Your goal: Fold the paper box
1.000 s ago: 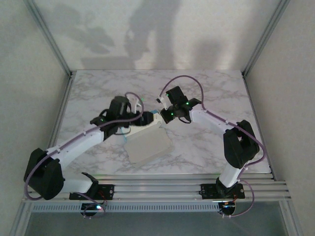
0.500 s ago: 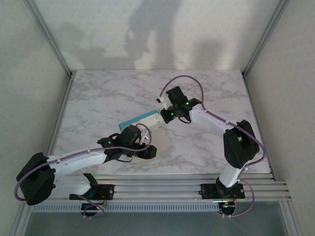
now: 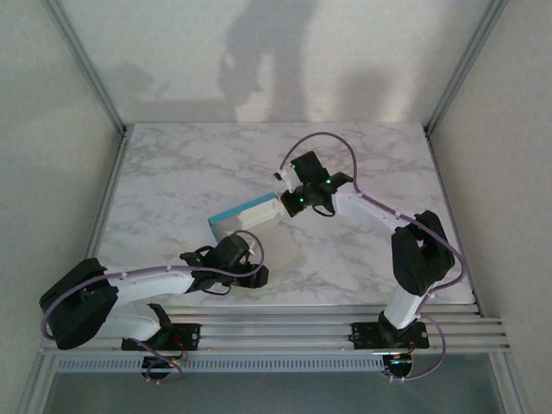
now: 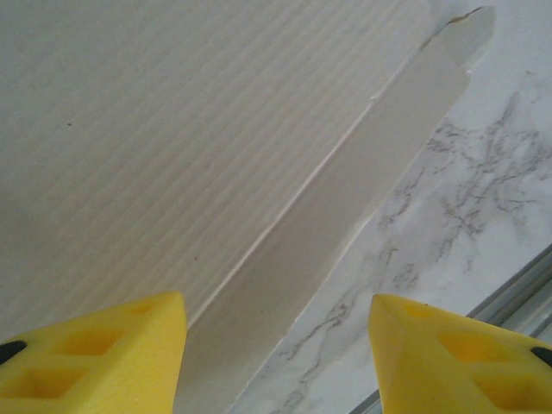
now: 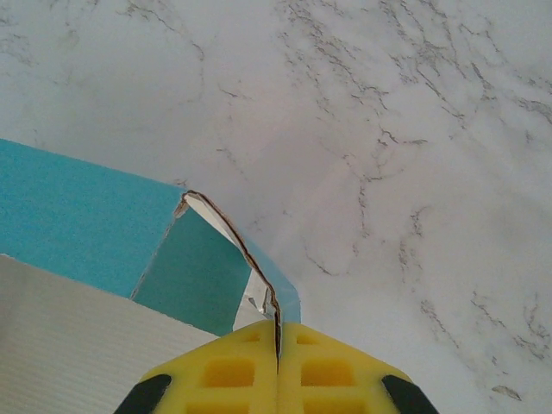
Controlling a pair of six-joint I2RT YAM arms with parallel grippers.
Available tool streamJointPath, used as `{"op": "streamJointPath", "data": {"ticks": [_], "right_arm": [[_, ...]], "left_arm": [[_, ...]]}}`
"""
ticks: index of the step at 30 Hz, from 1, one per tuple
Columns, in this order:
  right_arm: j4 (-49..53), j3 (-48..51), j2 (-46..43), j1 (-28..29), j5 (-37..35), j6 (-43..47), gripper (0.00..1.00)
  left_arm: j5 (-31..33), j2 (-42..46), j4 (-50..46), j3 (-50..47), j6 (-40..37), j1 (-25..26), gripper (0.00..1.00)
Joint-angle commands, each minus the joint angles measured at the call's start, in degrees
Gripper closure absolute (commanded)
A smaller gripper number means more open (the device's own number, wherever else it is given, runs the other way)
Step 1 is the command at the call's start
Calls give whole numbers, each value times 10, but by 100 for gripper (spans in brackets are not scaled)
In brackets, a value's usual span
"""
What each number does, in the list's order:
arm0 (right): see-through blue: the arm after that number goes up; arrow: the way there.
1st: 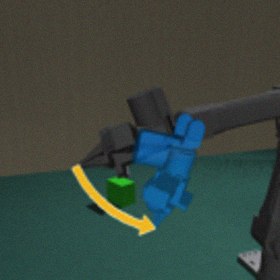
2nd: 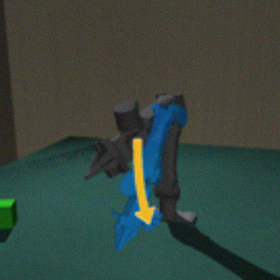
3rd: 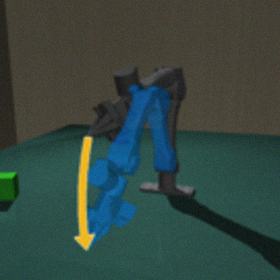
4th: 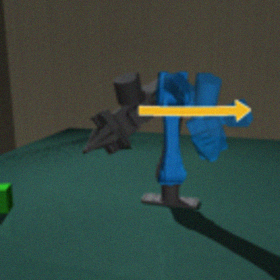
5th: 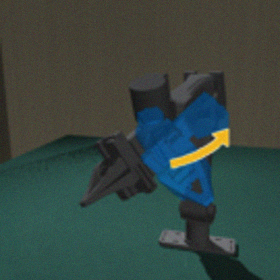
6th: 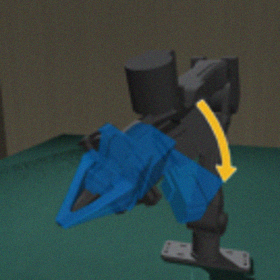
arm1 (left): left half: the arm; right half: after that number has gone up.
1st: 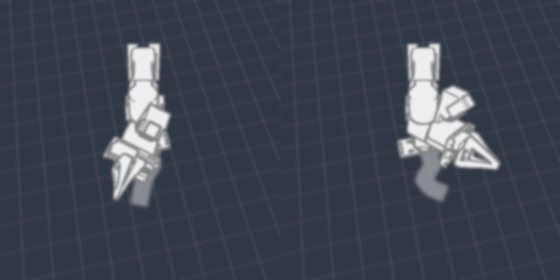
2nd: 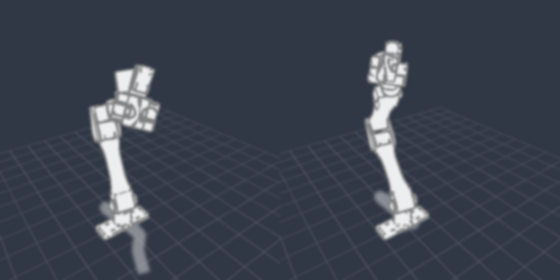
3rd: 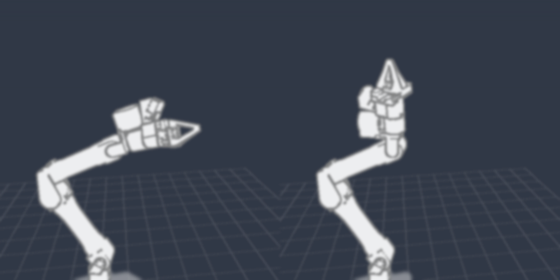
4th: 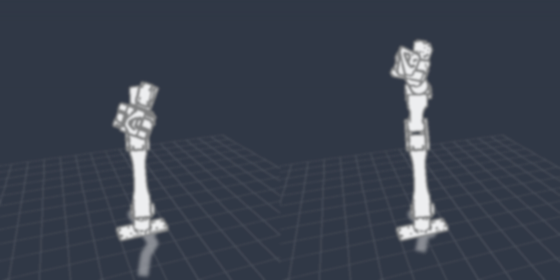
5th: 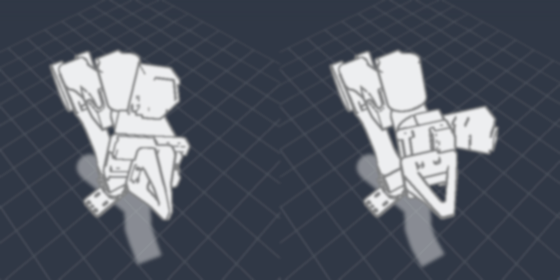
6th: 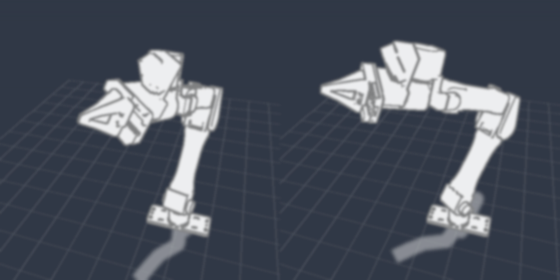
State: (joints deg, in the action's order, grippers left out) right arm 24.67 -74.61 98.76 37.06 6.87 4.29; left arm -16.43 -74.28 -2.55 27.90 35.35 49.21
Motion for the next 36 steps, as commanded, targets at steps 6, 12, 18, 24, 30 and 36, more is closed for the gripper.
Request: {"op": "streamJointPath", "data": {"ticks": [6, 12, 18, 24, 30, 36], "right_arm": [[10, -8, -23, 12, 29, -48, 98], [15, -9, -21, 19, 22, -70, 99], [26, -11, -9, 29, 8, -87, 99], [6, 22, -15, 37, -9, -122, 100], [-20, 64, -32, 37, -18, -146, 100], [-36, 91, -35, 37, -23, -153, 100]], "left_arm": [[26, -49, 59, -7, 49, 18, 42], [29, -70, 84, -4, 71, 28, 42], [31, -94, 96, 9, 78, 35, 42], [30, -100, 107, 14, 89, 37, 42], [32, -104, 107, 15, 91, 37, 43], [32, -103, 109, 20, 92, 38, 43]]}}
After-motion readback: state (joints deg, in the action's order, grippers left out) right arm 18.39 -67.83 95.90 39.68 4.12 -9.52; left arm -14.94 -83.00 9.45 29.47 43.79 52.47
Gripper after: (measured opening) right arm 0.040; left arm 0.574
